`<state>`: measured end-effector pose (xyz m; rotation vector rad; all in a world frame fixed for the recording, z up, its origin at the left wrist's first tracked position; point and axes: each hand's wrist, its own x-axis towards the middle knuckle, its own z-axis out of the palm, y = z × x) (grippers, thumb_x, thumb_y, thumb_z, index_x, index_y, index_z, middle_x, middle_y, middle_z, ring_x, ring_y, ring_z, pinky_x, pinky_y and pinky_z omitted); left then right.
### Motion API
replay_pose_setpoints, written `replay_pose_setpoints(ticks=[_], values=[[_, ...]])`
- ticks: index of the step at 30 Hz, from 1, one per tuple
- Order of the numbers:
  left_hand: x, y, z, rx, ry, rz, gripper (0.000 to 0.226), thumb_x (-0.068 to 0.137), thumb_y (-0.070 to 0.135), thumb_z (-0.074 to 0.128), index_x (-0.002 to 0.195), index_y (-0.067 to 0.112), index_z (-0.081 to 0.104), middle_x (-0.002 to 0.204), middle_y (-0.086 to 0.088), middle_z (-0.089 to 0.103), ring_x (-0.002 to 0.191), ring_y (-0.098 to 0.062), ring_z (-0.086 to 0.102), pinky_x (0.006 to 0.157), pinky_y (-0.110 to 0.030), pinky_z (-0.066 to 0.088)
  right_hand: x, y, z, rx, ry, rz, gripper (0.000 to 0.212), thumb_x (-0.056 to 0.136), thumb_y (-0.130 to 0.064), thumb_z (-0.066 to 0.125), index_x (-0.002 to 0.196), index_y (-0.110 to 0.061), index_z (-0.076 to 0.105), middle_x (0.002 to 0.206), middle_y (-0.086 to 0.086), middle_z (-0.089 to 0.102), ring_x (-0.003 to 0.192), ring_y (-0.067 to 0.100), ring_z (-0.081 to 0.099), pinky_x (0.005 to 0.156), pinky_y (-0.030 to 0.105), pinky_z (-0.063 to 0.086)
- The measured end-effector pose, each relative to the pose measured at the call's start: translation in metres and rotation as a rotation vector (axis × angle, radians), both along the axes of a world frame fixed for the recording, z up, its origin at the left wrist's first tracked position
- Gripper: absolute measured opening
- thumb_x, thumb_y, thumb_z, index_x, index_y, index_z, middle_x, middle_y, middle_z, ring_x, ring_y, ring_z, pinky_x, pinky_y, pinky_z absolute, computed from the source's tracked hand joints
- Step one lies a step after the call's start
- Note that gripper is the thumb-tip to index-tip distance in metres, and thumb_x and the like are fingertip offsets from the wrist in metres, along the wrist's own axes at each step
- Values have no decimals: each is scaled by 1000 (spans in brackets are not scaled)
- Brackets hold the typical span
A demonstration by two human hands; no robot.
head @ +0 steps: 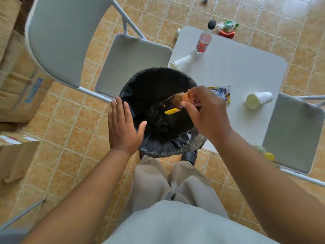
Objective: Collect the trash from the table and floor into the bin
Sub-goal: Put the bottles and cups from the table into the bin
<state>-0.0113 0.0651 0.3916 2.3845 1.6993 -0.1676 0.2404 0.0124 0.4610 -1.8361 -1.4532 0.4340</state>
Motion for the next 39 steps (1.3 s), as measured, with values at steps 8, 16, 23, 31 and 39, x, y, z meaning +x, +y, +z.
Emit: replay_pose_setpoints(ticks=[8, 16, 23, 31, 39], values=[[-1, 2, 0, -14, 2, -22, 85, 99, 56, 37, 158, 2, 9, 166, -20, -6, 154, -34, -7, 124, -52, 9, -54, 57, -113, -750, -194, 167, 12, 93, -14, 60, 104, -18, 54, 89, 8, 62, 83, 34, 65, 65, 39, 54], [-2, 27, -3, 78, -61, -137, 84, 96, 56, 42, 156, 2, 19, 167, -16, 7, 155, -32, 2, 123, -51, 14, -59, 82, -155, -1025, -156, 122, 24, 100, -15, 46, 116, -13, 63, 82, 2, 52, 71, 22, 55, 61, 31, 42], [-1, 46, -10, 44, 14, -216, 88, 96, 58, 38, 157, 0, 14, 167, -17, 1, 155, -31, -3, 124, -52, 11, -54, 81, -80, -511, -171, 195, 30, 100, -27, 57, 126, -15, 66, 117, 6, 69, 100, 24, 67, 84, 40, 58], [4, 46, -12, 55, -10, -217, 88, 96, 57, 39, 156, -2, 17, 167, -17, 4, 155, -32, 0, 123, -53, 13, 54, 164, -54, -108, -293, -127, 24, 98, -21, 59, 112, -10, 74, 108, 10, 75, 89, 28, 72, 82, 42, 59], [2, 47, -21, 110, -105, -235, 87, 95, 55, 45, 154, -6, 22, 166, -20, 10, 154, -35, 8, 121, -58, 18, 103, 229, -166, -791, -690, 351, 54, 89, -13, 68, 139, -9, 47, 135, 17, 55, 125, 38, 50, 91, 50, 50]])
